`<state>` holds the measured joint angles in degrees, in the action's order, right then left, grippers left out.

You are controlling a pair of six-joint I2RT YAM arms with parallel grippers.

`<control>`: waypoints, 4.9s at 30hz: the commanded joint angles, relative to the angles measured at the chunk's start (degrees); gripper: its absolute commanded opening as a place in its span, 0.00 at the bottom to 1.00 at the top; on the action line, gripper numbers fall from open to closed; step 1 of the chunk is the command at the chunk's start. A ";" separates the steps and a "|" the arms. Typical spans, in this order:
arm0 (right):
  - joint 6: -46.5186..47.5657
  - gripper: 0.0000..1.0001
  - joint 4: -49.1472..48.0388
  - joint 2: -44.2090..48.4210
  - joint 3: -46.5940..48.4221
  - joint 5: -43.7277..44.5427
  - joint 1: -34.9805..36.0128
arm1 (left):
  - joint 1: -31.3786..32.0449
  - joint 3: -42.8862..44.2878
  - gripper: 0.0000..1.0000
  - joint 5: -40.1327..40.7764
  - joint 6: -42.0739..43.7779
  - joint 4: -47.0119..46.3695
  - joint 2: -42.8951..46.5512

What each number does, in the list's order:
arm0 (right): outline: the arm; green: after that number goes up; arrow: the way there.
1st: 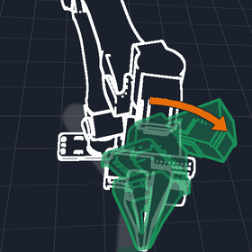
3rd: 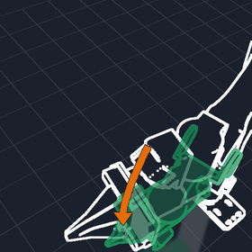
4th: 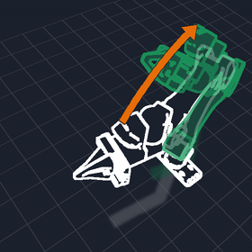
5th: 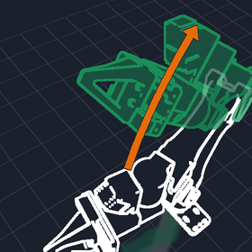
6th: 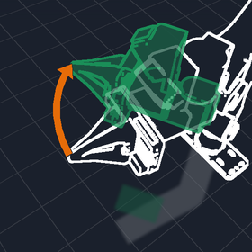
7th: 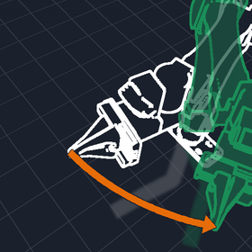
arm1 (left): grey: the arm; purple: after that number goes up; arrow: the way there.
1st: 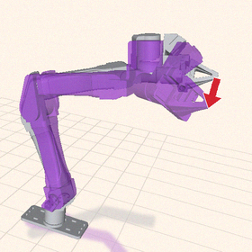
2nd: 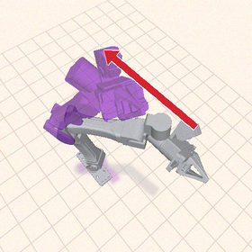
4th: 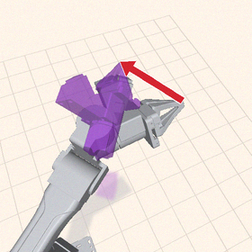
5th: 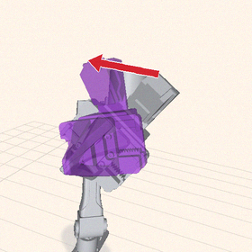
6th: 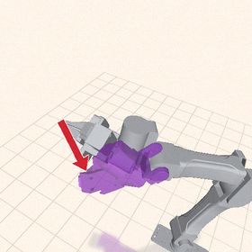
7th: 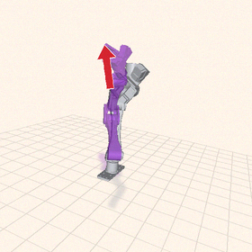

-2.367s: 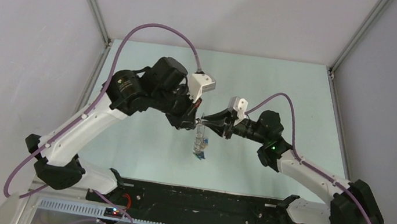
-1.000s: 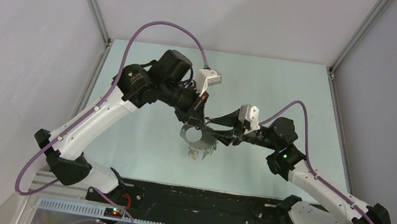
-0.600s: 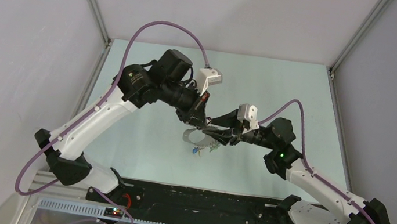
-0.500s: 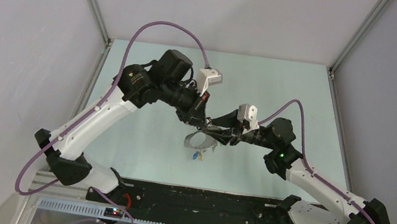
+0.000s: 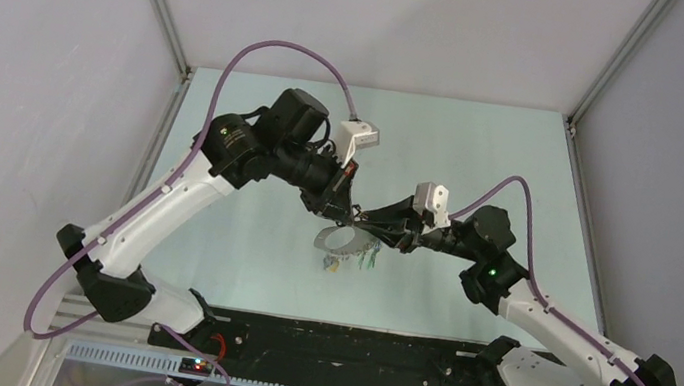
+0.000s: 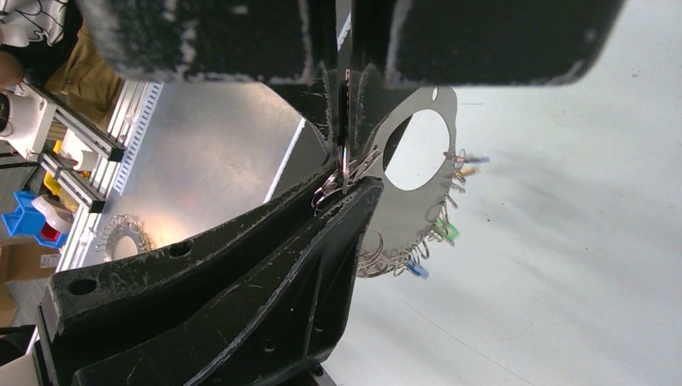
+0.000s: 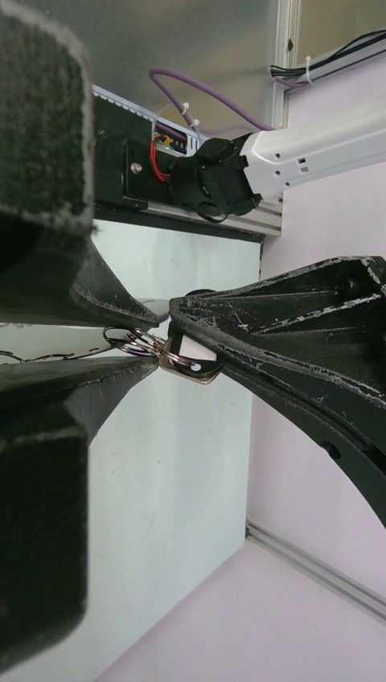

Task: Remove the keys from the keyring

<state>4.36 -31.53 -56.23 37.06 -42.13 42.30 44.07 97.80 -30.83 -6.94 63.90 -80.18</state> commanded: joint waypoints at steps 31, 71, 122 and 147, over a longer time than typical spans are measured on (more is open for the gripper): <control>4.41 0.27 5.34 5.20 0.25 1.52 0.56 | -4.16 -3.77 0.00 -2.43 -0.56 -3.39 4.23; -3.20 0.35 -5.86 -4.54 1.96 -0.27 0.83 | -4.00 -3.40 0.00 -4.58 -1.50 -5.17 5.20; 18.19 0.37 9.54 2.66 2.67 5.45 7.96 | -6.42 -4.46 0.00 -5.29 -2.49 -5.80 5.41; -4.18 0.29 -10.43 -6.08 3.72 0.81 2.27 | -6.34 -5.88 0.00 -7.12 -2.29 -7.65 6.74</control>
<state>1.87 -37.28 -61.82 38.13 -42.33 44.80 38.06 91.61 -35.75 -9.02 59.24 -76.07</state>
